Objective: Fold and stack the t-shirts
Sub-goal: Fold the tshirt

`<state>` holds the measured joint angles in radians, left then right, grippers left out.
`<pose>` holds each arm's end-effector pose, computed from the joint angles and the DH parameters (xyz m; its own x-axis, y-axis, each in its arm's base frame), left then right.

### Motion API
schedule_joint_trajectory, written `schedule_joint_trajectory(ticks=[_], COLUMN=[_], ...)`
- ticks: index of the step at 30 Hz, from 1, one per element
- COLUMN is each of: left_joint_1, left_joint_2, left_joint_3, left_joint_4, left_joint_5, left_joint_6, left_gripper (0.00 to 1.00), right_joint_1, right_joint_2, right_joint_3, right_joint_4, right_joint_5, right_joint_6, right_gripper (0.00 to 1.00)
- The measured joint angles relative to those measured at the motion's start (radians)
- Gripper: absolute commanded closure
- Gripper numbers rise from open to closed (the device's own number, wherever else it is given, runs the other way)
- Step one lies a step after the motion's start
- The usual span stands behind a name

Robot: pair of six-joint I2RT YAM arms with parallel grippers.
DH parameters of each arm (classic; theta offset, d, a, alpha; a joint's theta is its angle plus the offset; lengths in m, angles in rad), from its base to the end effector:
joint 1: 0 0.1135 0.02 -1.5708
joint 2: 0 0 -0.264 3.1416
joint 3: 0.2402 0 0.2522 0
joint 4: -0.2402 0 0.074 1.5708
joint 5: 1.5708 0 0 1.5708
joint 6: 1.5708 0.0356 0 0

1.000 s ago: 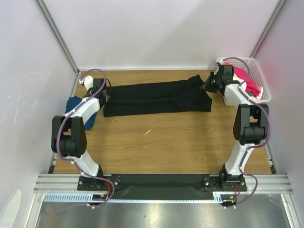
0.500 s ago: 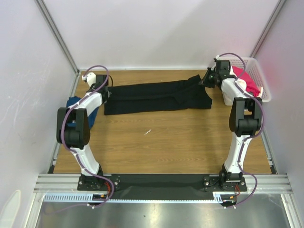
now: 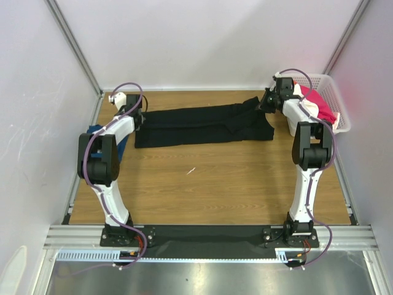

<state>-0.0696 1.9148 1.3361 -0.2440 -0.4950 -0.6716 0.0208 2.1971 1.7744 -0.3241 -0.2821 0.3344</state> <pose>0.4187 -0.0122 0.2011 -0.4099 -0.5203 -0.7492 -0.6594 0.7365 -0.1507 0.5018 0.0203 0.2081 -0.7151 0.3004 -0.6312 0.0111 0.9077 0.4195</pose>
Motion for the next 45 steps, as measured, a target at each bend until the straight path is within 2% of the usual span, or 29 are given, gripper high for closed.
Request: schedule_joint_trajectory(ticks=[31,32,34,35,36,37,38,39,41,43,45], left_joint_1=[0.003,0.003,0.003,0.003,0.004,0.005,0.005,0.006,0.006,0.006,0.005], left_joint_2=[0.069,0.069,0.071,0.073,0.075,0.076,0.076,0.076,0.074,0.07,0.058], left_joint_3=[0.113,0.114,0.114,0.114,0.114,0.114,0.114,0.114,0.114,0.114,0.114], left_joint_4=[-0.06,-0.06,-0.063,-0.065,-0.068,-0.07,-0.074,-0.073,-0.069,-0.067,-0.065], left_joint_5=[0.0,0.0,0.0,0.0,-0.001,0.0,0.001,0.001,0.002,0.006,0.014], left_joint_6=[0.018,0.018,0.021,0.025,0.031,0.03,0.031,0.036,0.044,0.056,0.074], left_gripper=[1.0,0.94,0.81,0.66,0.62,0.57,0.44,0.36,0.2,0.14,0.09], right_joint_1=[0.015,0.015,0.015,0.015,0.015,0.015,0.015,0.015,0.017,0.021,0.028], right_joint_2=[0.119,0.126,0.14,0.148,0.151,0.154,0.154,0.154,0.154,0.154,0.15], right_joint_3=[0.169,0.171,0.18,0.187,0.191,0.195,0.199,0.205,0.234,0.272,0.306], right_joint_4=[-0.05,-0.052,-0.061,-0.066,-0.069,-0.076,-0.08,-0.089,-0.116,-0.138,-0.151], right_joint_5=[0.013,0.013,0.014,0.014,0.015,0.015,0.015,0.013,0.005,0.004,0.004], right_joint_6=[-0.041,-0.041,-0.042,-0.045,-0.045,-0.048,-0.053,-0.058,-0.066,-0.079,-0.092], right_gripper=[1.0,1.0,0.87,0.77,0.66,0.61,0.56,0.45,0.34,0.18,0.11])
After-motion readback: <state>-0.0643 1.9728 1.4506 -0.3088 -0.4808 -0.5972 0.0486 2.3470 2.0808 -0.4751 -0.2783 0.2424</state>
